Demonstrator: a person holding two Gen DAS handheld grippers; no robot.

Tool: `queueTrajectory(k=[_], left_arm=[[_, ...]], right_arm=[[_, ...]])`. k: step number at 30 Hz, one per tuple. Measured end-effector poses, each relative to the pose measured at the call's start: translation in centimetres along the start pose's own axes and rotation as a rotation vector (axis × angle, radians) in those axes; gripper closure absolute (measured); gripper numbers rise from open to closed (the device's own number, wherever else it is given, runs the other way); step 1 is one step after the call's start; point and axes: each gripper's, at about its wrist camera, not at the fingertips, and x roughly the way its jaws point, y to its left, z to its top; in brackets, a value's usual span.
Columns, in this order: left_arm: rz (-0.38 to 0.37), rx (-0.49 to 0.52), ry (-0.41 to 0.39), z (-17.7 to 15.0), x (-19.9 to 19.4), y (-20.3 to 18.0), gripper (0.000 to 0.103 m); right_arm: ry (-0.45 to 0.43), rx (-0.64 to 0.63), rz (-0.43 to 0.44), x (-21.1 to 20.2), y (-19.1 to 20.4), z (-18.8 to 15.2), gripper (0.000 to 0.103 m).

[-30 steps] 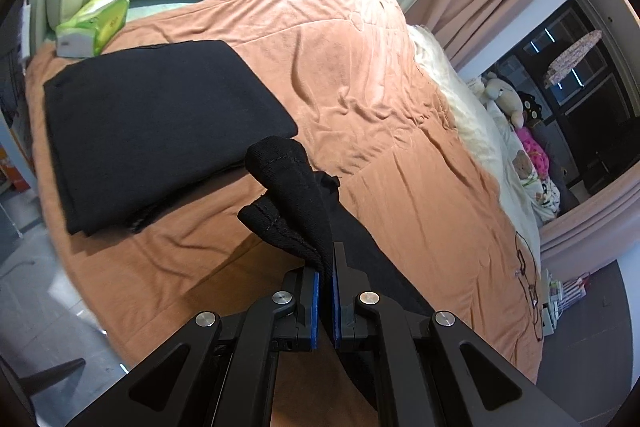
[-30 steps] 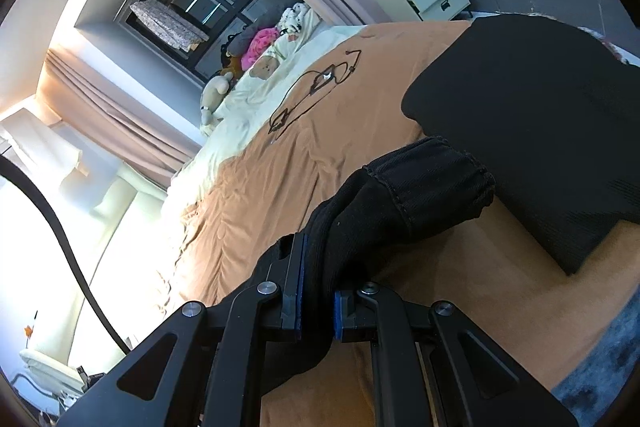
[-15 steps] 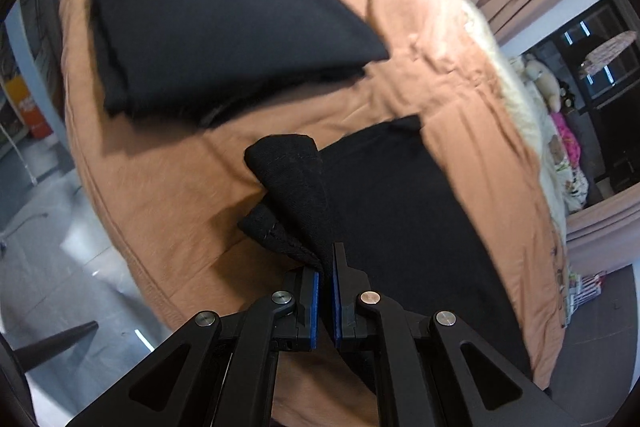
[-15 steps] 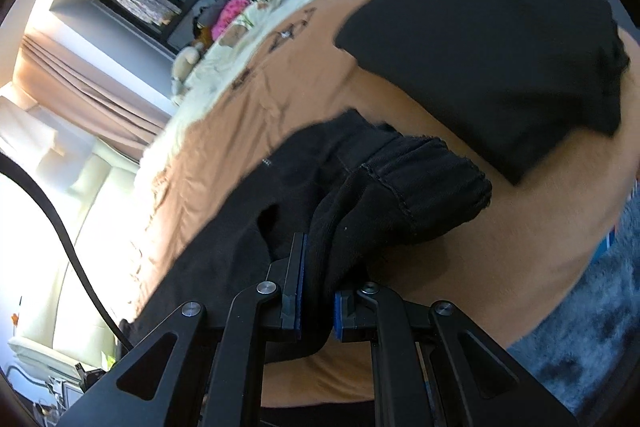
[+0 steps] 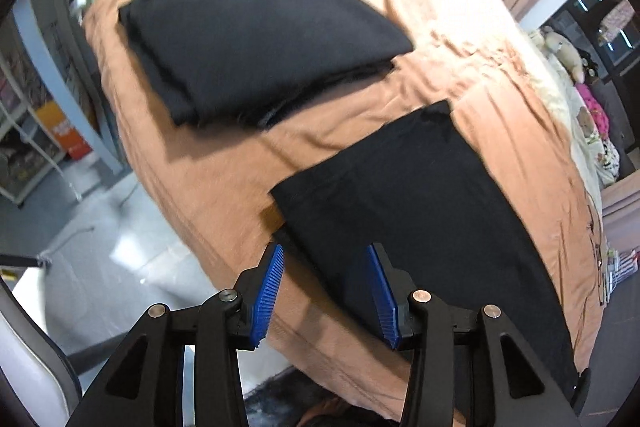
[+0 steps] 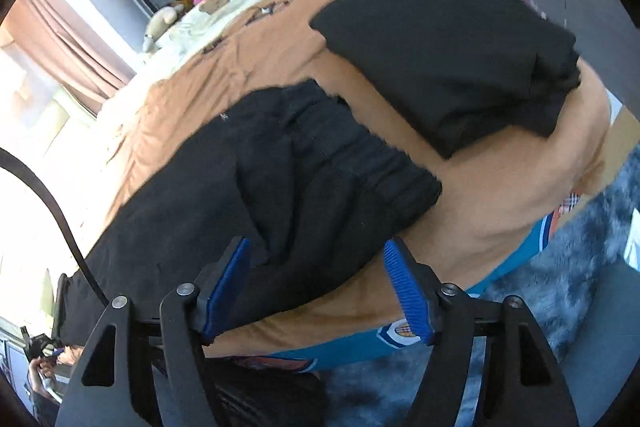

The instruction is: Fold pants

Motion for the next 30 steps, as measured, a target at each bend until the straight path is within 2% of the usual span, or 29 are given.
queueTrajectory(k=[5, 10, 18, 26, 30], left_arm=[[-0.025, 0.041, -0.031, 1.1, -0.6, -2.7, 0.056], [-0.058, 0.096, -0.022, 1.4, 0.1, -6.3, 0.056], [-0.109, 0.113, -0.008, 2.4, 1.5, -10.6, 0.056], [-0.071, 0.151, -0.005, 3.2, 3.9, -14.8, 0.056], [-0.059, 0.166, 0.001, 4.1, 5.2, -16.7, 0.056]], right_arm=[[-0.040, -0.105, 0.024, -1.3, 3.1, 0.7, 0.035], [-0.036, -0.225, 0.072, 0.0, 7.4, 1.7, 0.035], [-0.028, -0.388, 0.165, 2.1, 13.2, 2.7, 0.035], [0.025, -0.564, 0.229, 5.8, 20.5, 2.2, 0.035], [0.035, -0.639, 0.222, 8.9, 23.4, 3.3, 0.035]])
